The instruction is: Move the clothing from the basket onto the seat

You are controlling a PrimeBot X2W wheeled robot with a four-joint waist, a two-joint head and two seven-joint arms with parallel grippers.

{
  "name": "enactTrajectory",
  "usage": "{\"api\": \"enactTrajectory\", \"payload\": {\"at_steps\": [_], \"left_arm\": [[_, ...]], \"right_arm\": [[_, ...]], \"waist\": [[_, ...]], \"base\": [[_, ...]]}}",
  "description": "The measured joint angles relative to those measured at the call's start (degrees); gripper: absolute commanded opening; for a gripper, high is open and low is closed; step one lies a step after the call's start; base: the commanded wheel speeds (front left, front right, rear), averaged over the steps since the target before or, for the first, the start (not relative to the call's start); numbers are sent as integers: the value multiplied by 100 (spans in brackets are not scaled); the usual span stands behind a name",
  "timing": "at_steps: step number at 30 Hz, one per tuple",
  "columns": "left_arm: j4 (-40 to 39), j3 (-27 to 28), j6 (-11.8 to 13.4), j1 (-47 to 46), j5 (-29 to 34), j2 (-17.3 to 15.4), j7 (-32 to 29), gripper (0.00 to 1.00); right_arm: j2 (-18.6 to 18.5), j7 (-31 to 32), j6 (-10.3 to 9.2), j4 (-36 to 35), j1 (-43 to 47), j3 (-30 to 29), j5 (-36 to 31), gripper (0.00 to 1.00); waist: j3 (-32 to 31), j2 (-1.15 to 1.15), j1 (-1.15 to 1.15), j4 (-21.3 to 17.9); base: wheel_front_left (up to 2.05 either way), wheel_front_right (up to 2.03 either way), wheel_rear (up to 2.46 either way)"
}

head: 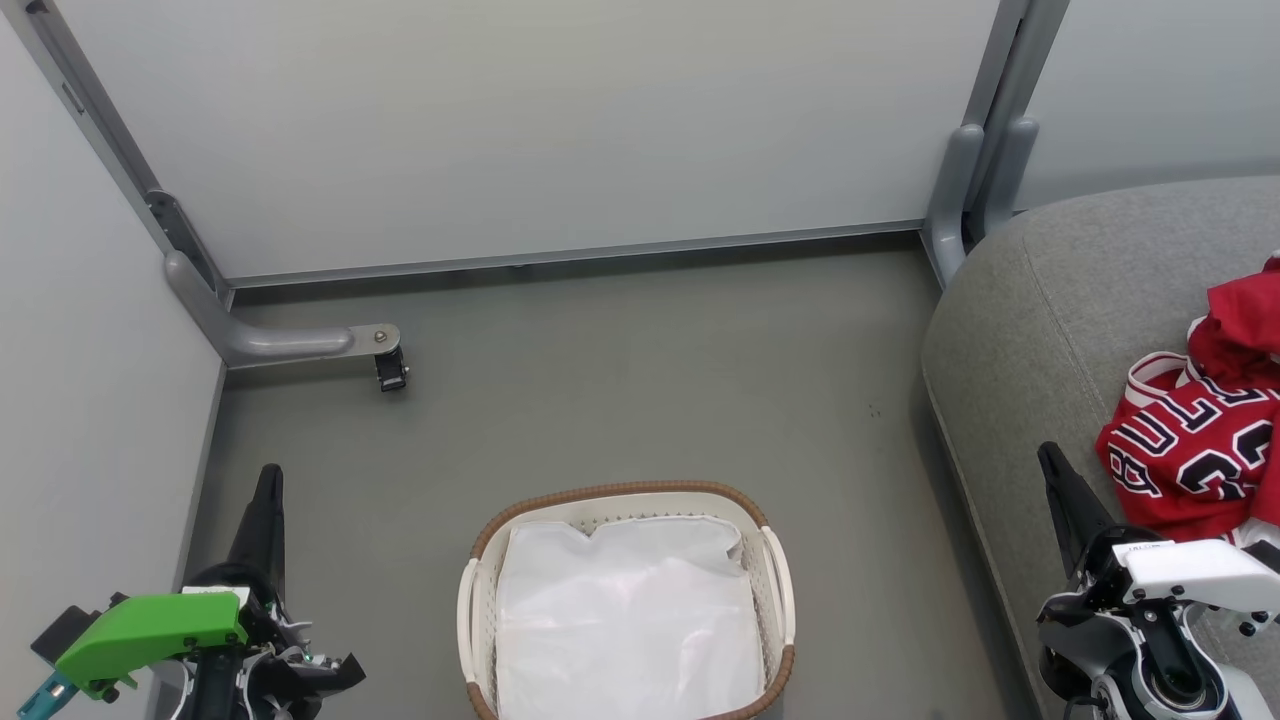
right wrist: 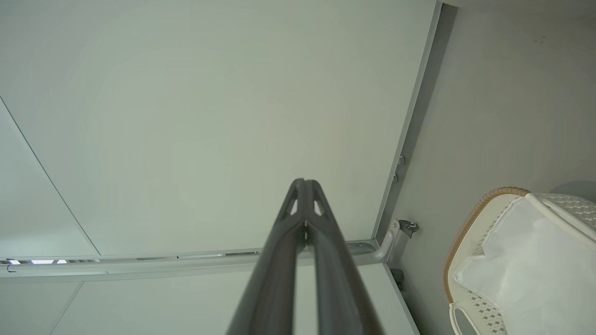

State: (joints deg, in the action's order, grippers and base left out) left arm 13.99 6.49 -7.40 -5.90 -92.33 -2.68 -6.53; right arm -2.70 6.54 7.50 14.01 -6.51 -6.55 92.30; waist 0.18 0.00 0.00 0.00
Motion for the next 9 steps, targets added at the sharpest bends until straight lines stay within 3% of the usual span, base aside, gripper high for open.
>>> {"api": "enactTrajectory", "payload": {"at_steps": [9], "left_arm": [[0,0,0,0,0,0,0,0]], "right_arm": [[0,0,0,0,0,0,0,0]], "waist": [[0,0,0,0]], "base": [[0,0,0]]}}
